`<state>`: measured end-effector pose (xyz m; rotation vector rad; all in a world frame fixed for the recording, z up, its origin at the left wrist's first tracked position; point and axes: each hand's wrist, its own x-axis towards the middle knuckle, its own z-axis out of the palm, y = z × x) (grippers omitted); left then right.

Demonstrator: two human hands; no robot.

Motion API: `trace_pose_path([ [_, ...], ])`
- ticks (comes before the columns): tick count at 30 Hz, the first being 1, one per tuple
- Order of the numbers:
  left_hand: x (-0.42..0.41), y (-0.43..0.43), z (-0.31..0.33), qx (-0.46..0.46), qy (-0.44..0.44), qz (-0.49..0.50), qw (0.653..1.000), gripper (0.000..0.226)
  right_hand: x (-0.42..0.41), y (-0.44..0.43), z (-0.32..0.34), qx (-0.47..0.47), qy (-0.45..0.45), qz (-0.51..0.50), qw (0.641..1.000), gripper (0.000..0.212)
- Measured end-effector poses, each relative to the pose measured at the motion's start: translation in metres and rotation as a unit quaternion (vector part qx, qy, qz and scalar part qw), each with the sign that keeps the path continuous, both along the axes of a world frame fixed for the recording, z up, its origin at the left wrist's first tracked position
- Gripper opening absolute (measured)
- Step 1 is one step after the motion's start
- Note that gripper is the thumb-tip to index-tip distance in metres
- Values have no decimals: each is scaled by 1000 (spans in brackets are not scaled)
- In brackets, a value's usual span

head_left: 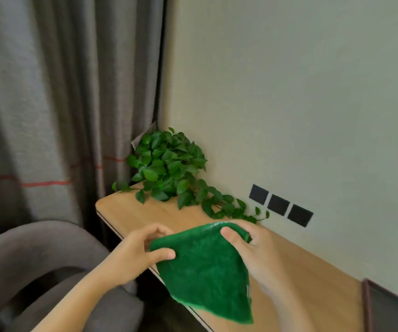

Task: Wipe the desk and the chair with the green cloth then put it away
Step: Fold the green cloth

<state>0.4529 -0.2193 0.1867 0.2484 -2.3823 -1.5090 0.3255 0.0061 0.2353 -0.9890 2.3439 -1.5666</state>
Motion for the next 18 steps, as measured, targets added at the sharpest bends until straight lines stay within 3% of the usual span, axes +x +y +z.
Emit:
trace_pose_path([
  [2, -34, 39, 6, 53, 40, 30, 997, 6, -26, 41, -5, -6, 14, -61, 998, 14],
  [8, -129, 153, 31, 97, 116, 42, 988, 23, -92, 138, -17, -50, 35, -165, 984, 19],
  [10, -156, 182, 35, 103, 133, 42, 985, 24, -108, 163, -20, -116, -47, -189, 974, 24],
  [14, -205, 224, 44, 145, 145, 22, 979, 28, -134, 204, -37, -232, -282, -95, 926, 69],
  [16, -230, 236, 46, 149, 147, 6, 978, 28, -144, 214, -50, -227, -318, -47, 919, 87],
  [18, -254, 241, 44, 147, 149, -28, 978, 34, -155, 219, -62, -190, -309, -40, 931, 87],
])
